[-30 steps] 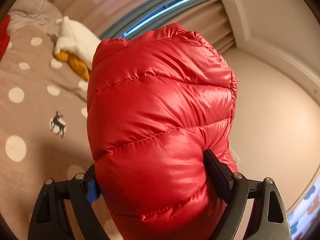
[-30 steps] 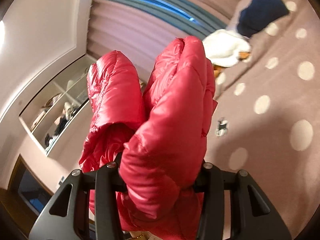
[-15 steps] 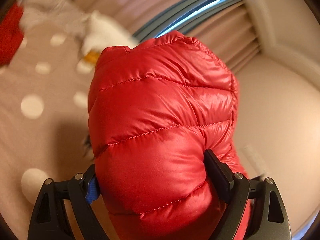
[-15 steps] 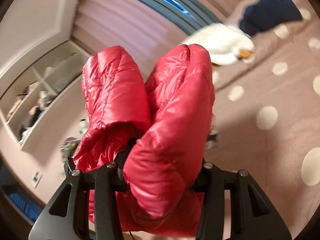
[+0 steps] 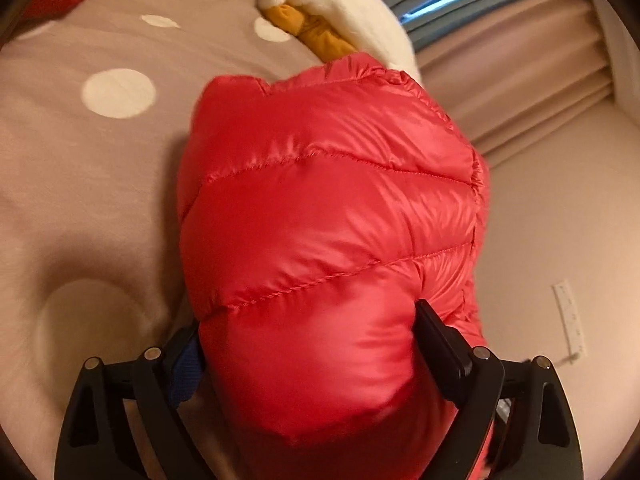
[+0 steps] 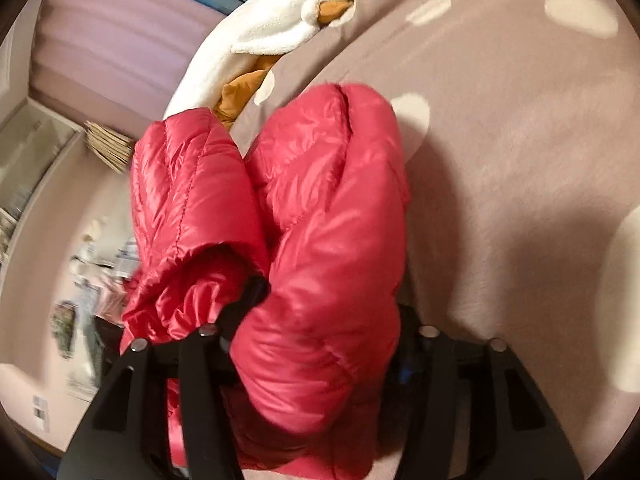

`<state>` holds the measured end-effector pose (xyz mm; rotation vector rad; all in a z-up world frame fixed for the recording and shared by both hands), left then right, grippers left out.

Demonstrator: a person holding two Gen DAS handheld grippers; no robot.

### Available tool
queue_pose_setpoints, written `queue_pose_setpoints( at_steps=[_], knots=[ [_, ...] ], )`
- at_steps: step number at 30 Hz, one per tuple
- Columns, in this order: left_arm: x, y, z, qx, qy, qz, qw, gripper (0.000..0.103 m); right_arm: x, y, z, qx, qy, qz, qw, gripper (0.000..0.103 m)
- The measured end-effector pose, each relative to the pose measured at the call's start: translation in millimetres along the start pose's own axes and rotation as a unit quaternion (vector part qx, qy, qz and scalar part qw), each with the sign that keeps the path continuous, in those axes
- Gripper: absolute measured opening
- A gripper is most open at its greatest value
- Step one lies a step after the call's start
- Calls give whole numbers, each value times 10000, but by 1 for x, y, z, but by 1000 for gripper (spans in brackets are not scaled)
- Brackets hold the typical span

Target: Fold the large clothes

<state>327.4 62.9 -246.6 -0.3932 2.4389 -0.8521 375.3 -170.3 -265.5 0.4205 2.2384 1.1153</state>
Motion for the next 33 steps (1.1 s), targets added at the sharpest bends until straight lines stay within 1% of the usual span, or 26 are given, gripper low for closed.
queue_pose_setpoints(
  at_steps=[1, 2, 4, 5, 7, 8, 10, 11, 12, 13, 14, 15, 17, 18, 19, 20, 22, 23, 24, 25, 26, 29, 31, 33],
  knots=[
    [-5, 1, -3, -142, -61, -23, 9999, 91, -1, 4, -8, 84, 12, 14, 10000, 62],
    [-4, -3, -20, -346, -263, 24, 9991, 91, -2, 6, -13, 131, 48, 52, 9999, 63],
    [1, -12, -49, -601, -707, 221, 9954, 91, -4, 14, -31, 213, 71, 83, 9997, 63],
    [2, -17, -65, -871, -892, 377, 9915, 91, -7, 21, -46, 216, 17, 5, 9998, 63],
    [9, -25, -91, -1529, -987, 539, 9818, 91, -10, 34, -70, 266, -62, -185, 9995, 66],
    [18, -30, -107, -1613, -1103, 582, 9790, 91, -12, 40, -79, 305, -118, -253, 9991, 67],
    [35, -44, -139, -1406, -1441, 678, 9772, 91, -13, 55, -102, 349, -250, -446, 9981, 67],
    [46, -53, -158, -1438, -1565, 766, 9741, 91, -12, 63, -114, 353, -302, -614, 9970, 67],
    [44, -63, -161, -1540, -1661, 886, 9700, 91, -10, 74, -124, 384, -354, -795, 9955, 67],
    [51, -73, -174, -1589, -1808, 1034, 9651, 91, -8, 84, -134, 444, -398, -980, 9934, 67],
    [50, -88, -187, -1551, -2056, 1172, 9591, 91, -3, 99, -149, 564, -461, -1244, 9895, 67],
    [54, -96, -198, -1528, -2205, 1211, 9557, 91, 3, 108, -158, 641, -511, -1423, 9864, 67],
    [70, -114, -225, -1549, -2483, 1284, 9476, 91, 12, 129, -176, 747, -595, -1828, 9785, 67],
    [78, -123, -238, -1575, -2645, 1374, 9415, 91, 19, 141, -186, 766, -616, -2053, 9738, 67],
    [79, -128, -241, -1605, -2783, 1475, 9354, 91, 25, 149, -195, 768, -650, -2208, 9701, 67],
    [88, -137, -246, -1684, -2943, 1624, 9266, 91, 33, 159, -208, 773, -729, -2398, 9650, 67],
    [103, -151, -256, -1788, -3193, 1890, 9112, 91, 42, 166, -226, 875, -875, -2568, 9585, 69],
    [110, -153, -259, -1767, -3292, 2016, 9054, 91, 48, 171, -237, 925, -954, -2694, 9538, 70],
    [116, -157, -262, -1730, -3357, 2122, 9013, 91, 52, 172, -243, 936, -988, -2763, 9514, 70],
    [122, -160, -265, -1655, -3396, 2198, 8994, 91, 56, 173, -250, 945, -1016, -2816, 9495, 70],
    [128, -163, -269, -1554, -3417, 2259, 8989, 91, 60, 174, -257, 965, -1052, -2880, 9469, 70],
    [137, -168, -274, -1409, -3474, 2275, 8987, 91, 71, 177, -274, 1081, -1172, -3111, 9369, 70],
    [142, -170, -278, -1304, -3555, 2322, 8959, 91, 78, 181, -280, 1144, -1245, -3194, 9324, 70],
    [144, -171, -276, -1282, -3606, 2411, 8919, 91, 84, 184, -286, 1169, -1263, -3270, 9292, 70]
  ],
)
Point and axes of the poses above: each gripper's, at about its wrist camera, not at the fingertips, and z roughly the way its jaws point, y to its left, x to its underside, the point moved 3 cm from there along z, roughly the way its jaws point, and after that the axes turned 8 degrees about -x, right-handed, at the moved point
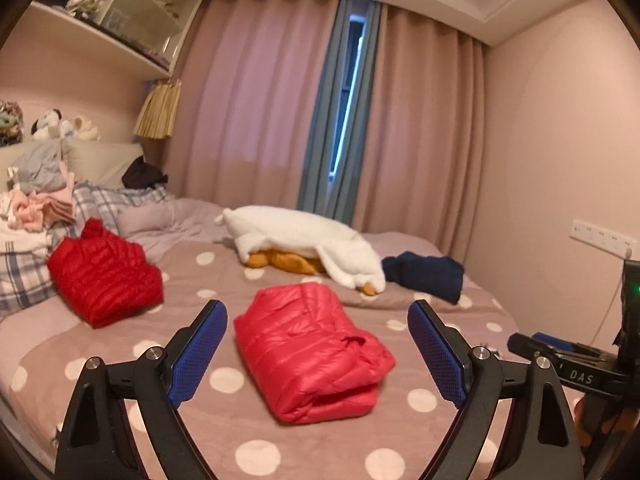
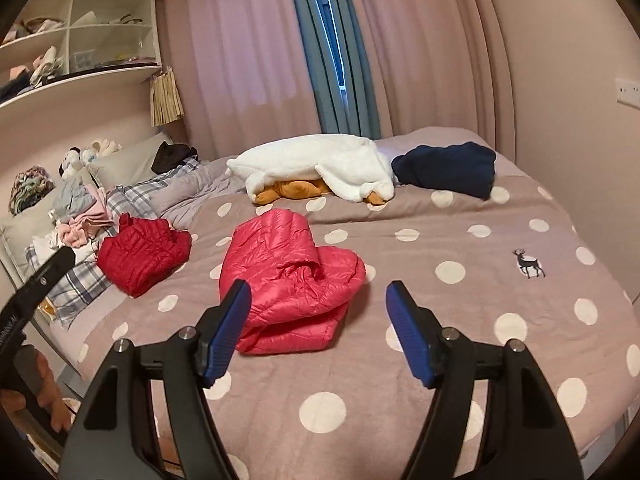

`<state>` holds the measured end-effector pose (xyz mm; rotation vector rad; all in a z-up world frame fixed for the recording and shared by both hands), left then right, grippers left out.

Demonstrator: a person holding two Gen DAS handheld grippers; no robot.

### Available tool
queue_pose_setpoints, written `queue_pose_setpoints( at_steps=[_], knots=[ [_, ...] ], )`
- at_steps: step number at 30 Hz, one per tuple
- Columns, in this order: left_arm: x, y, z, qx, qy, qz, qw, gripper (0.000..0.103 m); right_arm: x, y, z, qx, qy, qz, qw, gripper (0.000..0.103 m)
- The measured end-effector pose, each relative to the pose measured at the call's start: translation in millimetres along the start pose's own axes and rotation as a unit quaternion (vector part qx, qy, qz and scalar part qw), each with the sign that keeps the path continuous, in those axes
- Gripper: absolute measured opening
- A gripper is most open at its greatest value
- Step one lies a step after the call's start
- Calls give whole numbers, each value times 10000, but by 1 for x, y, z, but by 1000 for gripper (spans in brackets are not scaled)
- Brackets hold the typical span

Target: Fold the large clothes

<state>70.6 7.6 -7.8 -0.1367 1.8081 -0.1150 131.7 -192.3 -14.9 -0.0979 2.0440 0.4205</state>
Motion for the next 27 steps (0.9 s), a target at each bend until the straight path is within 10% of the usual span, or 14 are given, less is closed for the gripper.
queue_pose_setpoints(
  at_steps=[11, 27],
  knots=[
    [0, 14, 24, 253, 321, -442, 9982, 102, 7, 18, -18, -338, -142, -291, 9989, 103],
    [4, 21, 47, -544, 553, -552, 9955, 102, 8, 17, -14, -87, -70, -360, 9993, 103]
  ],
)
Point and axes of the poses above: each gripper's, at about its wrist camera, not at the fingertips, and z roughly the way its jaws point, y to its left, x to its underside, the point moved 3 cm from there along z, roughly the way its jaws point, and after that the axes turned 8 degrees about -x, right-handed, at the moved point
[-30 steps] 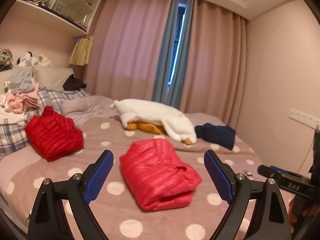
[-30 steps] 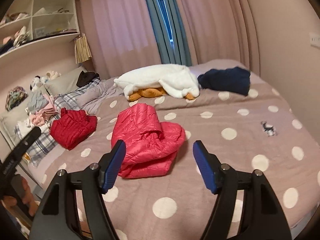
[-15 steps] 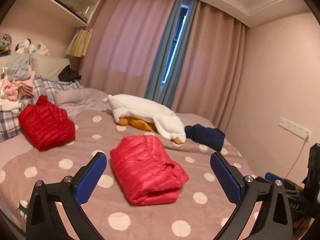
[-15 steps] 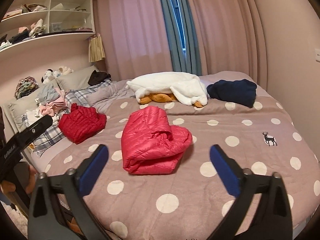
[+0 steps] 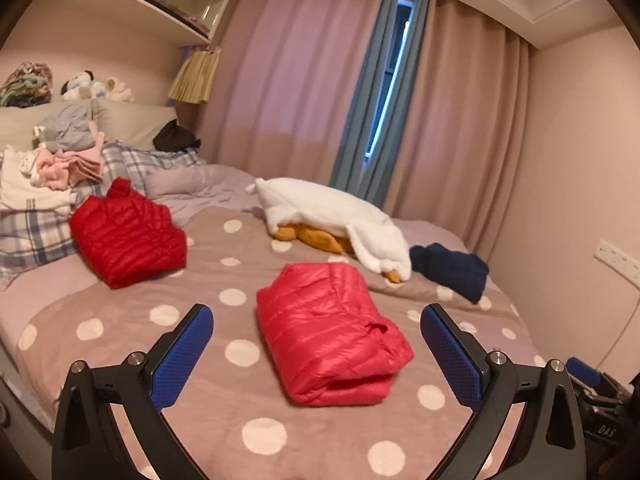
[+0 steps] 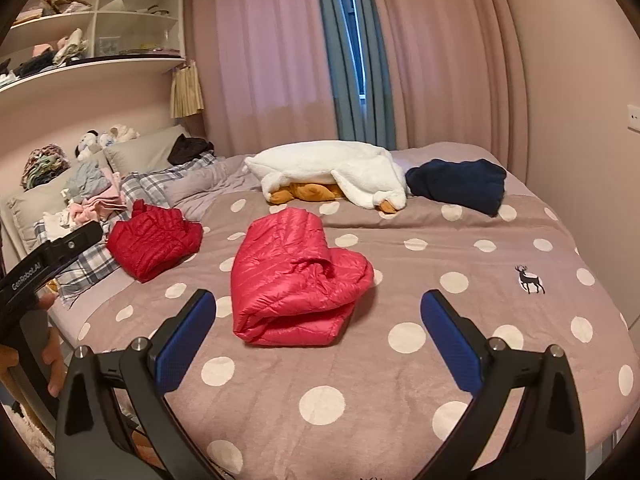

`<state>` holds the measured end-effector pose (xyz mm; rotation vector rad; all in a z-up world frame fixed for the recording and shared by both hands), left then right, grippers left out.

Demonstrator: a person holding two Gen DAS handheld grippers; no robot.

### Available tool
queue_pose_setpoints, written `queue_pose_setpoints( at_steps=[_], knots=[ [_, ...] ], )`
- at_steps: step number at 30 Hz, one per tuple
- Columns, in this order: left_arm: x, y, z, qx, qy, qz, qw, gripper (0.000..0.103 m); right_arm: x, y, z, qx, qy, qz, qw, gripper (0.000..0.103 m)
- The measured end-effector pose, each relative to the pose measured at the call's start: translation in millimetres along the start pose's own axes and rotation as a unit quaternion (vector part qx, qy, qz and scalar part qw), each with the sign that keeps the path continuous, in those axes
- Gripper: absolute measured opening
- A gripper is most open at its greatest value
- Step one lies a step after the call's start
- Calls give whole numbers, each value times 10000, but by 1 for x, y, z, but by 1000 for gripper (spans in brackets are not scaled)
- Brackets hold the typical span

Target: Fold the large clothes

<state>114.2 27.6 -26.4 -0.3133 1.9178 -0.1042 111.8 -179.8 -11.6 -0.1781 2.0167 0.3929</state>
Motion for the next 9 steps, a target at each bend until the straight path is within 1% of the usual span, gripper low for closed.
queue_pose_setpoints(
  at_steps=[3, 5, 7, 9],
  knots=[
    [0, 0, 1, -119, 55, 33, 9999, 102, 0, -4, 0, 81, 15, 57, 10000, 103],
    [0, -1, 1, -94, 101, 56, 9999, 102, 0, -5, 1, 139, 30, 76, 9999, 103],
    [0, -2, 1, -86, 74, 79, 9999, 102, 1, -7, 2, 163, 53, 90, 9998, 103],
    [1, -4, -1, -181, 4, 161, 9997, 102, 1, -7, 3, 180, 87, 92, 9998, 103]
  ],
)
Point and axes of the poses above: each gripper's, at about its wrist camera, not at the fingertips, and z roughly the way its jaws point, y to its left, x to its underside, the point moved 3 cm from there along z, roughly the way its jaws point, and after that the axes turned 8 degrees about -x, right-handed, at the moved point
